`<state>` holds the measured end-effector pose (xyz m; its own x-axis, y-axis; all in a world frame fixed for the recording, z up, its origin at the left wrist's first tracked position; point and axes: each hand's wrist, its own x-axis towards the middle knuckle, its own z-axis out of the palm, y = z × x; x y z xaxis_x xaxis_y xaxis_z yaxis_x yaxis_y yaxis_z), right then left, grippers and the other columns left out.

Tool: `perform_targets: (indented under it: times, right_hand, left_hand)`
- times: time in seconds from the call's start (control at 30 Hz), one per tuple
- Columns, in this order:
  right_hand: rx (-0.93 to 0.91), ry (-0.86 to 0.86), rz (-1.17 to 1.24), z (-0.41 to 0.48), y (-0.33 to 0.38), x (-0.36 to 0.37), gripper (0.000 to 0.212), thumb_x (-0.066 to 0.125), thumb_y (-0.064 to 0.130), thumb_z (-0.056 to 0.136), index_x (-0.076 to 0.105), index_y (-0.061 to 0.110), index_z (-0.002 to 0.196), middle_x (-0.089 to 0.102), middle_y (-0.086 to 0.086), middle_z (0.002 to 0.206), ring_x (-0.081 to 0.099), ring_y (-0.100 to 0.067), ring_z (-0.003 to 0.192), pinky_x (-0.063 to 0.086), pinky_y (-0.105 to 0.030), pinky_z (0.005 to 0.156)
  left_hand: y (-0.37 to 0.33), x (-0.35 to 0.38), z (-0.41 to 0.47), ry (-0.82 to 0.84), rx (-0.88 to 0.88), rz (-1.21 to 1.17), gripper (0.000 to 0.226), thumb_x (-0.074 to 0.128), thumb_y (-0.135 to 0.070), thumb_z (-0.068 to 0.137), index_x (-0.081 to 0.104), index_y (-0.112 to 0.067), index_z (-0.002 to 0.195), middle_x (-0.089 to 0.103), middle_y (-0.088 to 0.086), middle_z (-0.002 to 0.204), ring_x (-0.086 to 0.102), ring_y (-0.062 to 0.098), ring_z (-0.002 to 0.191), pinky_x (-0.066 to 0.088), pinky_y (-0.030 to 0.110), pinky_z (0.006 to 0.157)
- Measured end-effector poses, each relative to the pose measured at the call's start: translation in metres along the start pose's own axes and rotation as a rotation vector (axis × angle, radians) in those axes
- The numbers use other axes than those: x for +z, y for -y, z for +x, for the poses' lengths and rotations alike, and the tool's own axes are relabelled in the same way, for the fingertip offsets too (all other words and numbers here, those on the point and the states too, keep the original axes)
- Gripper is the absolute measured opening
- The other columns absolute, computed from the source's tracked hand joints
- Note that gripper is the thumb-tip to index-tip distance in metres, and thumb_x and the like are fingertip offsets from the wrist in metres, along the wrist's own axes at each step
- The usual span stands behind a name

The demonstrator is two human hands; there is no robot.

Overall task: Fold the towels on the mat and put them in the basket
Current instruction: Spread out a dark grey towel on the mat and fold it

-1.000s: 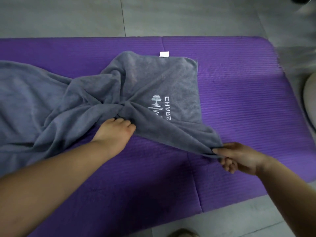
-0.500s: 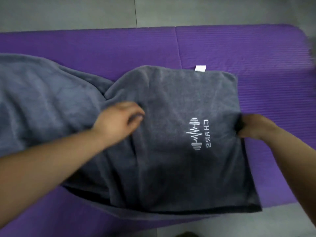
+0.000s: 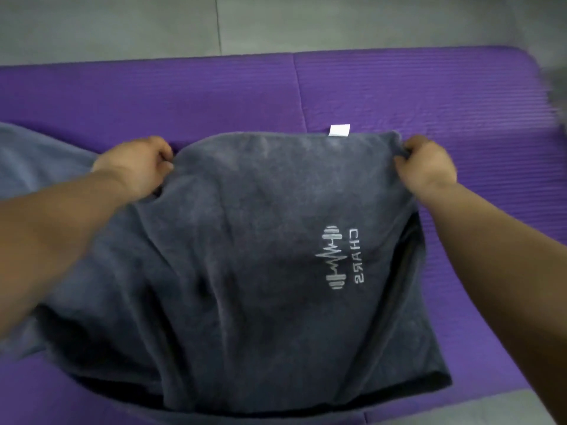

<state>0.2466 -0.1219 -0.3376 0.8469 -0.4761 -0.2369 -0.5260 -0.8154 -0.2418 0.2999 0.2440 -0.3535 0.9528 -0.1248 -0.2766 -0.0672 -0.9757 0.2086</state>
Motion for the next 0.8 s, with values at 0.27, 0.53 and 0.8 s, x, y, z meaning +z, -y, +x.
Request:
perform_targets:
  times: [0.27,0.53,0.8]
  right_hand:
    - [0.053,-0.102,0.296,0.052,0.008,-0.048,0.057,0.052,0.022,0.091,0.026,0.001,0.138,0.046,-0.017,0.130,0.047,-0.023,0.118,0.031,-0.027,0.099]
    - [0.146,-0.103,0.066,-0.078,-0.075,0.013,0.048,0.061,0.022,0.085,0.046,-0.002,0.124,0.046,-0.027,0.127,0.037,-0.038,0.122,0.025,-0.038,0.099]
    - [0.309,0.160,0.057,-0.156,-0.105,0.011,0.025,0.060,0.008,0.085,0.058,-0.015,0.095,0.061,-0.034,0.098,0.056,-0.044,0.099,0.038,-0.040,0.073]
  left_hand:
    - [-0.003,-0.045,0.046,-0.264,-0.038,-0.095,0.040,0.055,-0.012,0.086,0.042,0.003,0.121,0.042,0.037,0.120,0.043,0.052,0.110,0.036,0.055,0.096]
    - [0.011,0.014,-0.101,0.094,0.661,0.044,0.048,0.035,-0.058,0.083,0.051,-0.019,0.106,0.054,0.007,0.105,0.054,0.025,0.094,0.044,0.035,0.083]
    - [0.011,0.052,-0.171,0.194,0.852,0.026,0.019,0.041,-0.036,0.071,0.042,-0.025,0.087,0.059,-0.008,0.071,0.038,0.006,0.072,0.039,0.021,0.061]
